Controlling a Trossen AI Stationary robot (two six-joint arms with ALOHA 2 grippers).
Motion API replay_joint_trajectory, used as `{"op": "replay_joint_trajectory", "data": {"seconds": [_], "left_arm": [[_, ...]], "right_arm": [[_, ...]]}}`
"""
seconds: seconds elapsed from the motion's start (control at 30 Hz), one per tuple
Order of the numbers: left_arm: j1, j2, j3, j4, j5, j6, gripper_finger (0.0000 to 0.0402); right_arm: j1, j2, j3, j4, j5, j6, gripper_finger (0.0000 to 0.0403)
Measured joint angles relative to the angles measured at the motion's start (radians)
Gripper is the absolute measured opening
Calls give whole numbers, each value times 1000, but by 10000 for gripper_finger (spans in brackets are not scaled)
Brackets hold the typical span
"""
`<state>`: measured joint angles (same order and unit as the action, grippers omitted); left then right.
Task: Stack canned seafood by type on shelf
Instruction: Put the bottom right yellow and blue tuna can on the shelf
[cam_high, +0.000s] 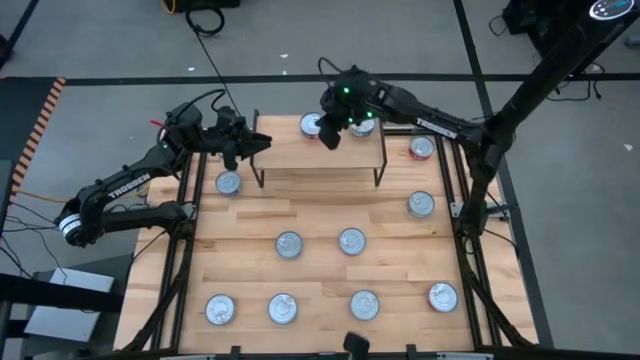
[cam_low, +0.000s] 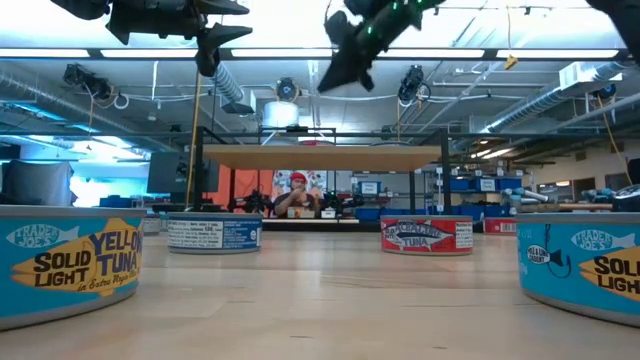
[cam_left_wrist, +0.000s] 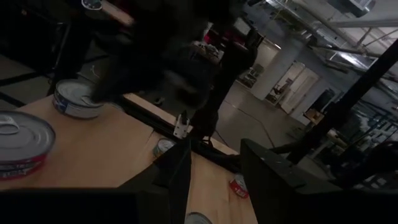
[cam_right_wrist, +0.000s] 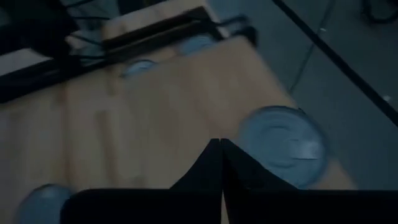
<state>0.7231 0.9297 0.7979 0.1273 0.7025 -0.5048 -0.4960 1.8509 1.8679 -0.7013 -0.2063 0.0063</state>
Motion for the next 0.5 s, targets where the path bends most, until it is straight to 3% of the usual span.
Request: {"op": "replay_joint_trajectory", "data": {"seconds": [0.23,0.4,0.5], "left_arm": [[2,7,0,-1,104,33,131],[3,14,0,-1,116,87,101],[3,24,0,-1,121,123,79]], "right_arm": [[147,-57,-48,-20,29,86,2],[244,-122,-192,2,85,252,2],[310,-184,-318,102,132,355,1]]}}
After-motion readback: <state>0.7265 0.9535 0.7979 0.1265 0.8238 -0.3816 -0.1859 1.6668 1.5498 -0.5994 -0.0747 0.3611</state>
